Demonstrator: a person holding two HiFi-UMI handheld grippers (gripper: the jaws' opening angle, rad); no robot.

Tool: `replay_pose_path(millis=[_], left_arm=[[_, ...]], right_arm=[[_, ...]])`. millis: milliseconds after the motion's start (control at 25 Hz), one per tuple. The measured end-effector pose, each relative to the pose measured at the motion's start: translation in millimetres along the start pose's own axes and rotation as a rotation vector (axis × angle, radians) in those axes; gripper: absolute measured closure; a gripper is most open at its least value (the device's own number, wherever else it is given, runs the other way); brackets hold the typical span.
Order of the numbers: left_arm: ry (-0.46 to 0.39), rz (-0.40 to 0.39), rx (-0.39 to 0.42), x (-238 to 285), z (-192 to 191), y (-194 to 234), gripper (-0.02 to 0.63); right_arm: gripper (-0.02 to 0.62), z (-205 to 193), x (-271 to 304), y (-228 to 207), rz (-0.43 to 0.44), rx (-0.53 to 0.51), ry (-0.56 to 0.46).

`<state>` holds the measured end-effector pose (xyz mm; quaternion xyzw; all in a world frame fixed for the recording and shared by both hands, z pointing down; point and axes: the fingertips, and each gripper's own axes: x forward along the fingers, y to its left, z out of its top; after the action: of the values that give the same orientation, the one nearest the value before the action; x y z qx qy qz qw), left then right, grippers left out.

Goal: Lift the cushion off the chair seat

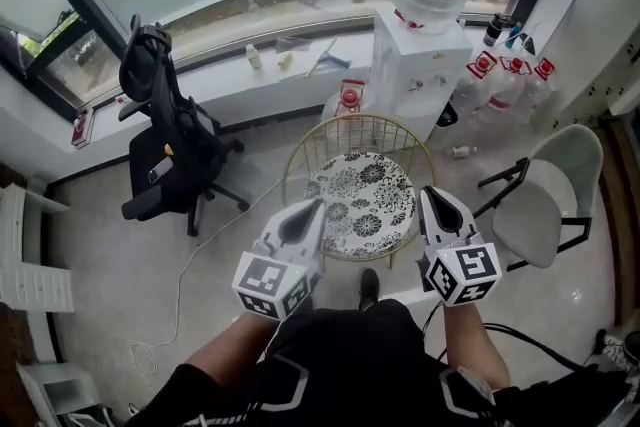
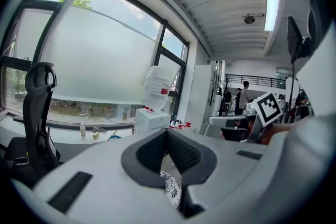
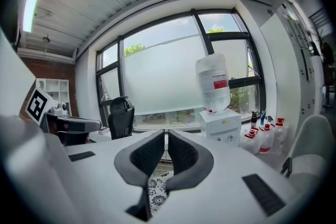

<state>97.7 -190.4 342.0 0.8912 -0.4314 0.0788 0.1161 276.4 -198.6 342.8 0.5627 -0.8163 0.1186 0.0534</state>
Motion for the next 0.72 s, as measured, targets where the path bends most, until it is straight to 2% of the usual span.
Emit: replay_pose_path(millis=[160,400,440,520,720], left_arm=[[0.008,0.048,-0.018,18,-4,-3,0.598],[0.068,0.122,-0.065,40,-16,5,0.598],[0.078,0.137,-0.069,42,-20,7,0.598],[0.095,0.162,-0.083,45,-31,9,0.598],[0.143,0.21,-0.104,56,-60,23,0.597]], right_arm=[[0.584,-7,12,-26,0.016,-0.004,0.021],[0.58,-18,35,-51,0.068,0.02,0.068],[0.564,-21,39,-54,0.077,0.024,0.081],[0.467,-31,45,-60,0.096,0.032,0.109],[0.436,-64,66,-78,0.106,0.051,0.186]])
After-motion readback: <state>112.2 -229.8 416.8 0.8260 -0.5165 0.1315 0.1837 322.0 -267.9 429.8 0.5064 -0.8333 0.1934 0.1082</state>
